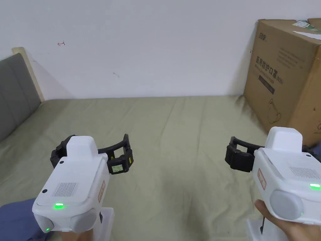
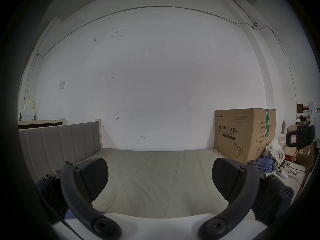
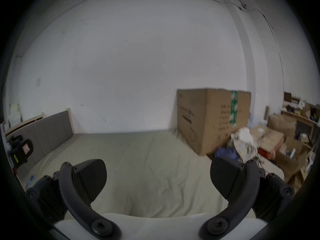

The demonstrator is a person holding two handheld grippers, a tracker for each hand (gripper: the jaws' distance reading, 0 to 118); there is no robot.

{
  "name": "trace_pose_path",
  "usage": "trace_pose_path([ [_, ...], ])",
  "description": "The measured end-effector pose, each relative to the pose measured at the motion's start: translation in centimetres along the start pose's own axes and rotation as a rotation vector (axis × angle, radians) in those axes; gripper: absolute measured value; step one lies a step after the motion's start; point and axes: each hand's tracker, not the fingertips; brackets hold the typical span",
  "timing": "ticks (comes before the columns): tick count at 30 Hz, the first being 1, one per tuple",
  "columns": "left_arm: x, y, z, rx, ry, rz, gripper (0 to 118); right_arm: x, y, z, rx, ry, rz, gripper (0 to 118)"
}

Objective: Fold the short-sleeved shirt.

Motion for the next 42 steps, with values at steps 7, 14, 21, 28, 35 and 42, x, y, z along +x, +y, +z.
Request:
trace_pose_path([
  [7, -0.2, 0.3, 0.0, 0.004, 0.003, 0.010, 118, 0.3, 0.8, -0.1, -0.211, 0.019, -0.136, 117],
  [14, -0.3, 0.4, 0.0, 0.012, 0.003, 0.014, 118, 0.0, 1.4, 0.0, -0.258, 0.034, -0.131, 116],
  [21, -0.3, 0.4, 0.0, 0.010, 0.016, 0.005, 118, -0.2, 1.3, 0.3, -0.164, 0.021, -0.102, 117],
  [28, -0.4, 0.4, 0.1, 0.015, 0.017, 0.007, 118, -0.5, 1.5, 0.3, -0.140, -0.013, -0.062, 116],
  [35, -0.5, 0.5, 0.1, 0.018, 0.015, 0.005, 118, -0.2, 1.2, 0.2, -0.060, 0.010, -0.036, 116],
  [42, -0.5, 0.6, 0.2, 0.023, 0.014, 0.010, 118, -0.4, -0.4, 0.8, 0.207, 0.056, 0.079, 117],
])
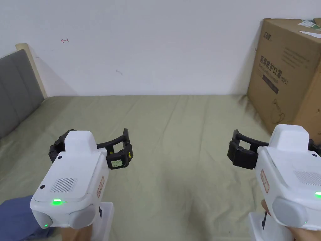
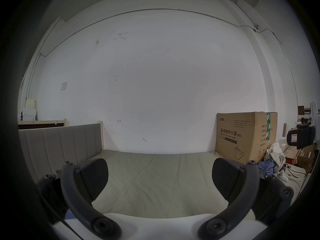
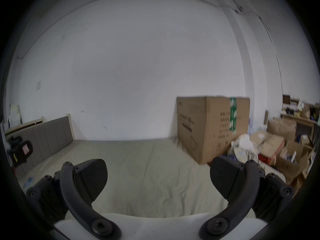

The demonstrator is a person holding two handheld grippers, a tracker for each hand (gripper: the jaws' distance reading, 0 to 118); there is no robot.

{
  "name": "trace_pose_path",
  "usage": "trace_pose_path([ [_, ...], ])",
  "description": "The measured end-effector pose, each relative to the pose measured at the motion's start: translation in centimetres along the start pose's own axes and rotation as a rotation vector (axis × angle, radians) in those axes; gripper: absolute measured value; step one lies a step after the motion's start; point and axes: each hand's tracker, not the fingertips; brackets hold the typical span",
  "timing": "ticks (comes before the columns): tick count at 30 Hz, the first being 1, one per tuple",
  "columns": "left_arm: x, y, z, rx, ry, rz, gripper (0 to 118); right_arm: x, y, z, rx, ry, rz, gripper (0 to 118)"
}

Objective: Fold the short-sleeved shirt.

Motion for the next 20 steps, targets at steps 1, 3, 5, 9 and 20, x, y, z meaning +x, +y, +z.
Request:
trace_pose_path([
  [1, 0.00, 0.02, 0.03, 0.000, -0.003, -0.001, 118, -0.13, -0.12, 0.08, 0.012, 0.015, 0.037, 117],
  [3, 0.01, 0.02, 0.05, 0.004, -0.003, -0.005, 118, -0.50, -0.28, 0.16, 0.039, -0.016, 0.049, 118],
  [5, 0.02, 0.01, 0.05, 0.005, -0.001, -0.005, 118, -0.71, -0.52, 0.26, 0.078, -0.047, 0.050, 118],
  [9, -0.03, -0.07, 0.04, 0.005, -0.006, -0.002, 118, -0.69, -0.59, 0.23, 0.084, -0.055, 0.056, 118],
  [20, 0.00, -0.19, 0.01, -0.001, -0.006, 0.004, 118, -0.42, -0.70, 0.20, 0.065, -0.051, 0.060, 118],
])
